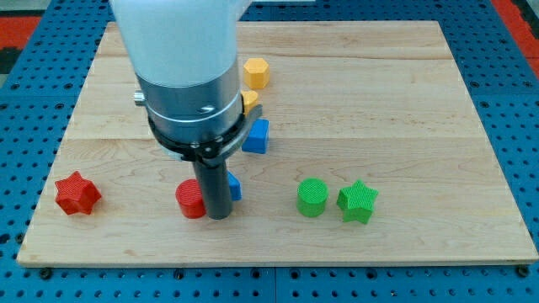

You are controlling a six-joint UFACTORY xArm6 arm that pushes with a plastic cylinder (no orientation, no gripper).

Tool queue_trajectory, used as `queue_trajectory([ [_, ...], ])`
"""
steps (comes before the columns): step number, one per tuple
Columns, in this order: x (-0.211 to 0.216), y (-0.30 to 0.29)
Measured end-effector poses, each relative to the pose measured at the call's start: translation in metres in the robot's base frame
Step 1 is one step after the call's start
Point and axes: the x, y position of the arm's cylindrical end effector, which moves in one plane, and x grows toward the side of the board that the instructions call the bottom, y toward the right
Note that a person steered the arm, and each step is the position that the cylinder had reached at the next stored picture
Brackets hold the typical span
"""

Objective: Push the blue triangle close to the blue cube

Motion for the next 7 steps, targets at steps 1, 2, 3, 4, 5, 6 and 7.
queue_trajectory([
  [1, -0.002, -0.001],
  [2, -0.010, -0.001],
  [3, -0.015, -0.010],
  [4, -0.017, -0.035],
  [5, -0.024, -0.041],
  [6, -0.028, -0.028],
  [7, -0.028, -0.006],
])
